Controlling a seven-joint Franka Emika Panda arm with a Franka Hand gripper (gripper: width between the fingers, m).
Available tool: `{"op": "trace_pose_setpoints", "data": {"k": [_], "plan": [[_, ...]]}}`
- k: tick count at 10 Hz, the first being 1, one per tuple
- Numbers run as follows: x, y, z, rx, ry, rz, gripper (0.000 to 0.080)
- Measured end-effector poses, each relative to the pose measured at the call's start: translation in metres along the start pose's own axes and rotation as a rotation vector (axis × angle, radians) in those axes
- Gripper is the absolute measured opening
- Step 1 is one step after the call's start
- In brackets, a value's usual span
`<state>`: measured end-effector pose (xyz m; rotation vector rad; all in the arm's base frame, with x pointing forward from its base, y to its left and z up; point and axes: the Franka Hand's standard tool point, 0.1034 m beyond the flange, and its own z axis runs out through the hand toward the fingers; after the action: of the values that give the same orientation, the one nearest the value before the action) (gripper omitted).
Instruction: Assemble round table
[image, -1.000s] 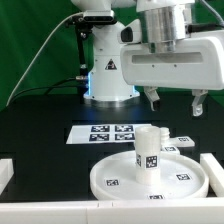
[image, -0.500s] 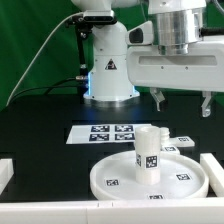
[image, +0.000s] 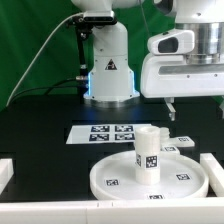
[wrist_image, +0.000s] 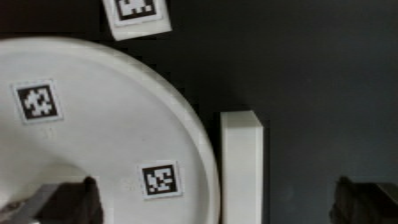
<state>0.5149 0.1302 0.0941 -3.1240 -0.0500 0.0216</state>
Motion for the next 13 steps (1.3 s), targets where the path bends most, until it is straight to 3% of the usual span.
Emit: {"op": "trace_pose_setpoints", "data": {"k": [3,5,9,10,11,12,13], "plan": [[-0.001,0.002,0.001,-0.006,-0.003,-0.193,0.0649],[-0.014,0.006,0.005,-0.027,-0.043,-0.403,0.0649],[-0.02,0.006,0.007,-0.028,-0.087,-0.426,0.0649],[-0.034,0.009,0.011,-0.04,-0.168,-0.416,0.0649],[-0.049,0.012,0.015,-0.09,-0.296,-0.422,0.0649],[-0.054,0.01,0.022,-0.122,-0.347,-0.401,0.0649],[-0.064,0.012,0.027,-0.132,-0.405,-0.385,0.0649]]}}
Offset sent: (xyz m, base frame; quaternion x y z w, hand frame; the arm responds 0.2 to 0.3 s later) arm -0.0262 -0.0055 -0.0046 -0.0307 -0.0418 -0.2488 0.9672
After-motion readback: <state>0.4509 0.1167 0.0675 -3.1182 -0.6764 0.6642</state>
